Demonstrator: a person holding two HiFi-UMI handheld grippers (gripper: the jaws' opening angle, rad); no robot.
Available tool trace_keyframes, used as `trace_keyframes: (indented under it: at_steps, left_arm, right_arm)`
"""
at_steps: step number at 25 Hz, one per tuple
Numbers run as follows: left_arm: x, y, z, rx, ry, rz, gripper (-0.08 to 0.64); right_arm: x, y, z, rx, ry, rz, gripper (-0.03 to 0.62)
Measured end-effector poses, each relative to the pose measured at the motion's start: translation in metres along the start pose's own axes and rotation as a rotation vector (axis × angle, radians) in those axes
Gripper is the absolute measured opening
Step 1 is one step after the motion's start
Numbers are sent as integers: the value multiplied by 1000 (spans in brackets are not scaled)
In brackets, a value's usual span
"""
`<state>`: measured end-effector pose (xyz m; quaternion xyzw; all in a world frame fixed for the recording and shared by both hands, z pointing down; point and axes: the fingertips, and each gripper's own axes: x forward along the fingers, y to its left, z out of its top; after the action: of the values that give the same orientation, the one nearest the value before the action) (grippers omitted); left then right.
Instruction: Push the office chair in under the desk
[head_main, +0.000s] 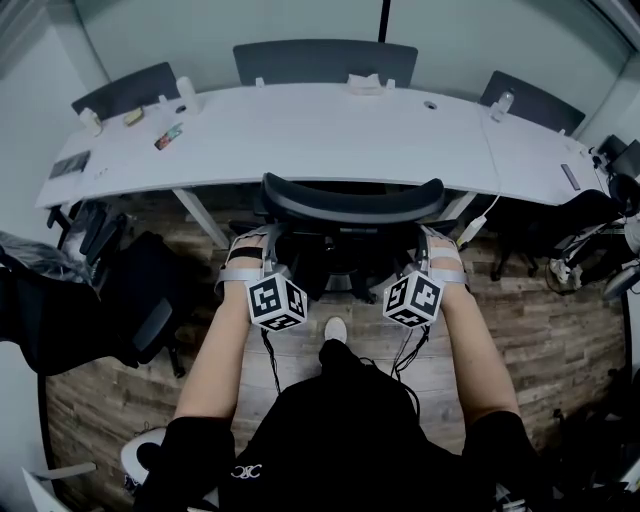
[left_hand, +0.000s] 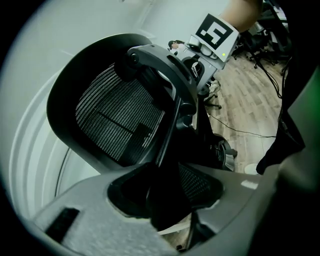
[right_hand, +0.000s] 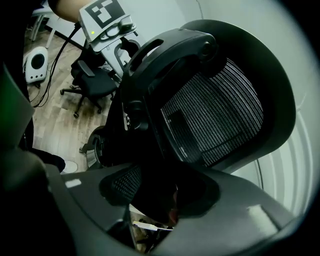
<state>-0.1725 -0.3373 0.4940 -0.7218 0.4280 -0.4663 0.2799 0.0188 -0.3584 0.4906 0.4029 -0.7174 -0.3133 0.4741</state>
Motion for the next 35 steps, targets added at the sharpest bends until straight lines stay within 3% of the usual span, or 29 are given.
trace_keyframes:
  at_steps: [29,35]
  left_arm:
    - [130,69,7,-29,4,-33,179]
    - [150,78,11,-7,18,-51,178]
  right_arm:
    - [118,-71,-16,38,24,-17,219]
    - [136,-83,-21,54,24,-23,219]
